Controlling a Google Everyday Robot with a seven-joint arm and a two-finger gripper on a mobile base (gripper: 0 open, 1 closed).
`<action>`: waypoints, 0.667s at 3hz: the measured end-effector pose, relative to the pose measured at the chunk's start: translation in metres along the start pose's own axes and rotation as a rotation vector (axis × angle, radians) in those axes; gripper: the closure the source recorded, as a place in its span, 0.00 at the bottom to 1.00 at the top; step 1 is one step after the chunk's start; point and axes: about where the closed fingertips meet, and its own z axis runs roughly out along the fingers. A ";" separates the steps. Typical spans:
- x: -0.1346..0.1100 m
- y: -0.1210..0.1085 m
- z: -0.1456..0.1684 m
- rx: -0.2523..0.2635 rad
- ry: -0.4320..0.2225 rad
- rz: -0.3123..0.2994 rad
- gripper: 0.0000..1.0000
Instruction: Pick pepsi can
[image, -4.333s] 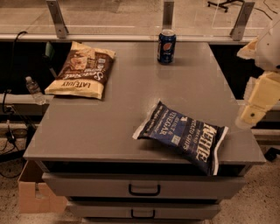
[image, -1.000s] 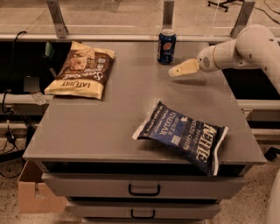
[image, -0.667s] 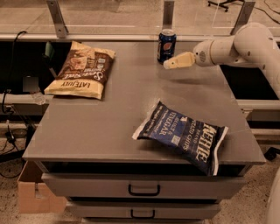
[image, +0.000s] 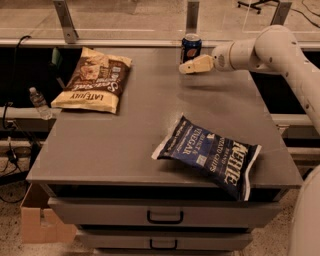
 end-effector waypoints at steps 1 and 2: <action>-0.002 -0.007 0.022 -0.001 -0.005 -0.012 0.00; -0.005 -0.009 0.040 -0.024 -0.010 -0.005 0.18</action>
Offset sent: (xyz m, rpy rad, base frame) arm 0.0551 0.0228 -0.0111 0.0294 -0.0025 0.0394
